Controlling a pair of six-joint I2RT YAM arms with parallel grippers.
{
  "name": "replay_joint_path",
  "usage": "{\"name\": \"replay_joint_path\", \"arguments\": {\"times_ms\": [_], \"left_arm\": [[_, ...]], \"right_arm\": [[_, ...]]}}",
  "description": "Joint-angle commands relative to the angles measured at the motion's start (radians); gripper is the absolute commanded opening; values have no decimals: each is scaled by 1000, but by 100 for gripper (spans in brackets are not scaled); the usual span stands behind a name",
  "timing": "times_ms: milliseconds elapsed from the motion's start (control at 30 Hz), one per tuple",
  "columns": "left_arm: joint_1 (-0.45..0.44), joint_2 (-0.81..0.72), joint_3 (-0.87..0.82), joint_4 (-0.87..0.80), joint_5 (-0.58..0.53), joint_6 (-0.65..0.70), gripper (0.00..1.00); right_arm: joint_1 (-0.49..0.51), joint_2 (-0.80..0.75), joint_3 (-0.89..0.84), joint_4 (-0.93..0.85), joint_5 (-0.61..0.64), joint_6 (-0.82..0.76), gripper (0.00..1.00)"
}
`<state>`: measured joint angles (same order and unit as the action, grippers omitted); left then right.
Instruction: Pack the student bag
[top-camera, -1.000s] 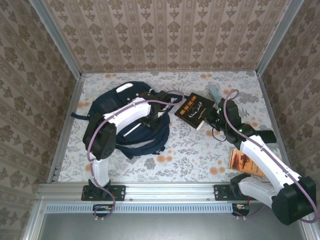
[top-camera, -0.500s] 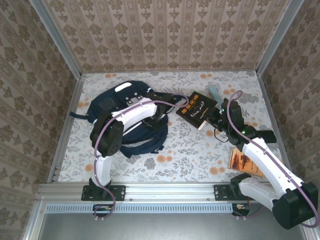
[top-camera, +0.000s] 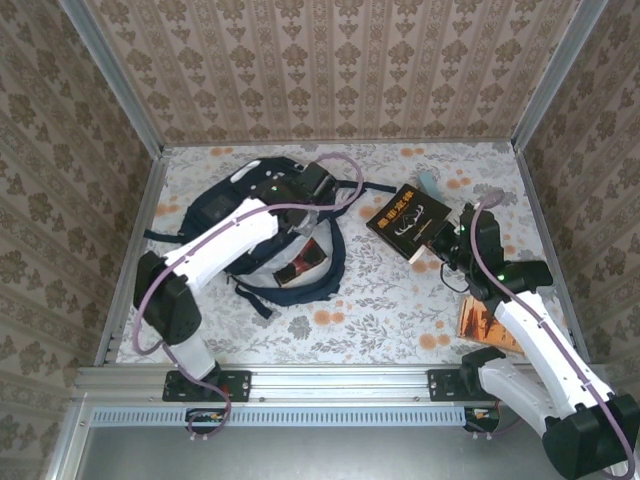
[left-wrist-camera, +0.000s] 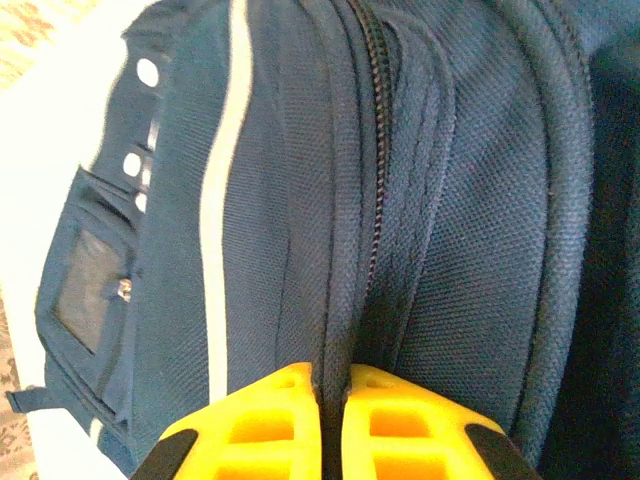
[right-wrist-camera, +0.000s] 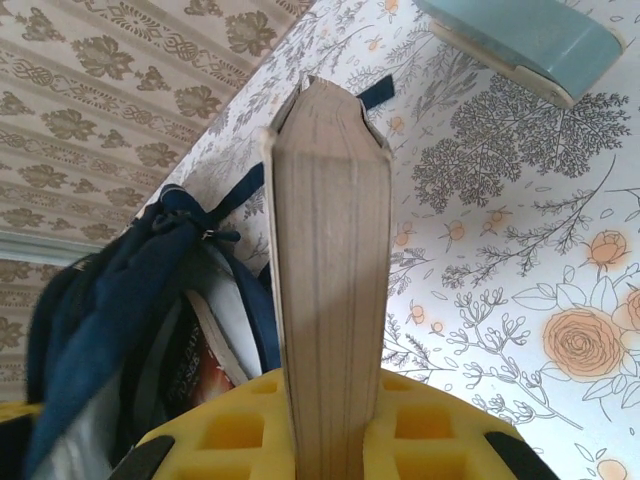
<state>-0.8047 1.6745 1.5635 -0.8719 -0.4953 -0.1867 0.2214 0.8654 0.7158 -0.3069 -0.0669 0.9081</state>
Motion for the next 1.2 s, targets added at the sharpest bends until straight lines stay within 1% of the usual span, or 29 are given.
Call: {"name": "replay_joint_path", "arguments": {"times_ms": [0,100,200,300,400,467,633,667,800,867,933,1033,1167], "left_arm": [[-13,-88,-30,215,-95,-25,4],[-13,-143,-71,316,-98,-28,4],[-13,-172,-85,373,-86,-26,4],[-12,-181,-80,391,-84,-34,5],[-11,-181,-68,392,-76,-41,4],[-11,-181,-60,388,-71,-45,4],[-11,-195,-53,390,-71,-53,4],[-11,-199,-50,390,-69,-53,4],[-4,-214,-43,399,-52,-47,4],[6,-220,-38,402,-39,-41,4],[17,-222,-29,391,-27,-37,4],[41,-229,-21,366,3,-44,5],[75,-241,-29,348,51,-52,5]], "right_arm": [[-18,-54,-37,122,-135,-13,0],[-19,-58,-66,211,-234,14,0],[-19,-32,-95,306,-326,63,0],[-6,-3,-124,395,-387,118,0],[31,30,-144,473,-397,176,0],[77,65,-139,491,-375,191,0],[222,171,-101,547,-238,236,0],[254,207,-86,562,-195,253,0],[329,348,-8,654,-129,291,0],[365,419,39,686,-68,300,0],[386,485,76,739,-30,323,0],[405,624,137,861,-27,360,0],[434,785,242,891,-13,410,0]]}}
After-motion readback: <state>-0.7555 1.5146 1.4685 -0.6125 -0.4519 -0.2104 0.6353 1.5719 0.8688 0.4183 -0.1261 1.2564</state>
